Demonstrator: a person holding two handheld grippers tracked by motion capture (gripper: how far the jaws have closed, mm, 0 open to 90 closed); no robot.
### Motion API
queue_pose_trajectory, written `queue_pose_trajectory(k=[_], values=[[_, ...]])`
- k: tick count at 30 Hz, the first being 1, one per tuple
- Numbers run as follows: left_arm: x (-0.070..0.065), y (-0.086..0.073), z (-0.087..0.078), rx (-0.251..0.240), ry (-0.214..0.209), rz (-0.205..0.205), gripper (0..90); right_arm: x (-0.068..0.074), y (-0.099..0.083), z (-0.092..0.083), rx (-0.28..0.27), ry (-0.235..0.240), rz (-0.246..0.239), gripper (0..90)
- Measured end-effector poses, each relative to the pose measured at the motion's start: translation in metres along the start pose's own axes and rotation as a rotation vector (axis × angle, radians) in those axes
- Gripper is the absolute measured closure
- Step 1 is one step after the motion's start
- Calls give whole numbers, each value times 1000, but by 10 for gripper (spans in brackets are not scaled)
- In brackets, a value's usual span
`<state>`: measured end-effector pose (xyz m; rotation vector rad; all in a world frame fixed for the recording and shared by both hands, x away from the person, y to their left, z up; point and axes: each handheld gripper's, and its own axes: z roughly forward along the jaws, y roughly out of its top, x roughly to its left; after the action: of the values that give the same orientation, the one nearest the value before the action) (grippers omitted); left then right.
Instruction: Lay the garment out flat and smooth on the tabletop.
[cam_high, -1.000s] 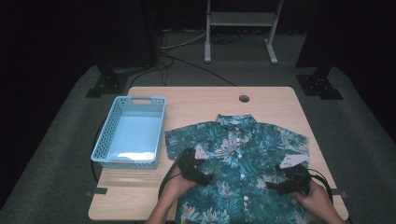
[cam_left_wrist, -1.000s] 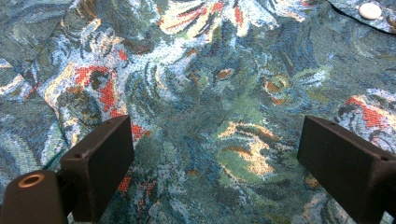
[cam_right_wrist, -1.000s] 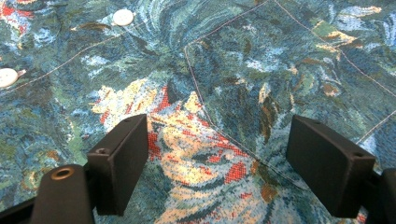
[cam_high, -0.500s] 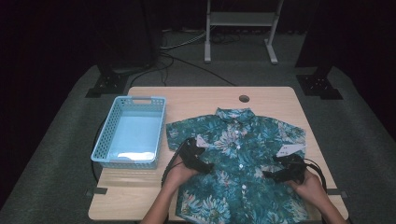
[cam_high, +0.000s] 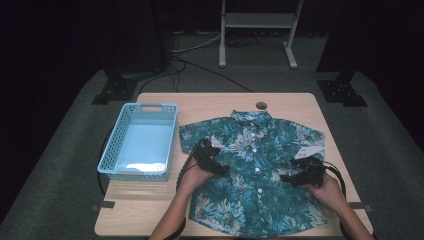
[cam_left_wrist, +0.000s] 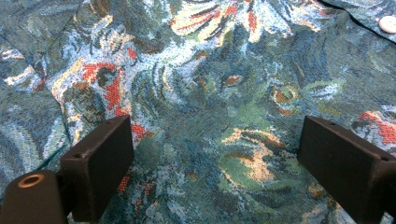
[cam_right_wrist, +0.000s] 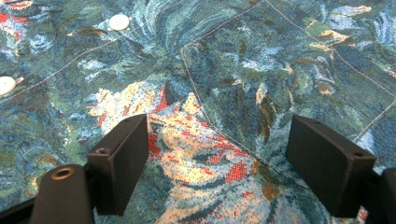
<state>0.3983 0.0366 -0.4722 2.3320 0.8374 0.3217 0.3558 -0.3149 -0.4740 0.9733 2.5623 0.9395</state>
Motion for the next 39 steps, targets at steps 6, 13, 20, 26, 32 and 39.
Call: queue_pose_trajectory(k=[6,13,20,26,32,39], values=[[3,4,4,-7,6,-8,98,-6,1,2,-9,-6,4,206],[1,3,0,-28,-21,-79,98,-9,0,1,-27,2,32,206],[-8,0,-8,-53,-15,-49,97,-9,-3,-4,-32,3,92,208],[-16,-2,-18,-95,-14,-49,76,-11,-11,-12,-64,16,149,208],[-21,-6,-26,-106,-8,-27,76,-8,-19,-22,-77,10,153,208],[-25,-13,-33,-108,-2,-14,75,-2,-27,-30,-85,10,146,208]])
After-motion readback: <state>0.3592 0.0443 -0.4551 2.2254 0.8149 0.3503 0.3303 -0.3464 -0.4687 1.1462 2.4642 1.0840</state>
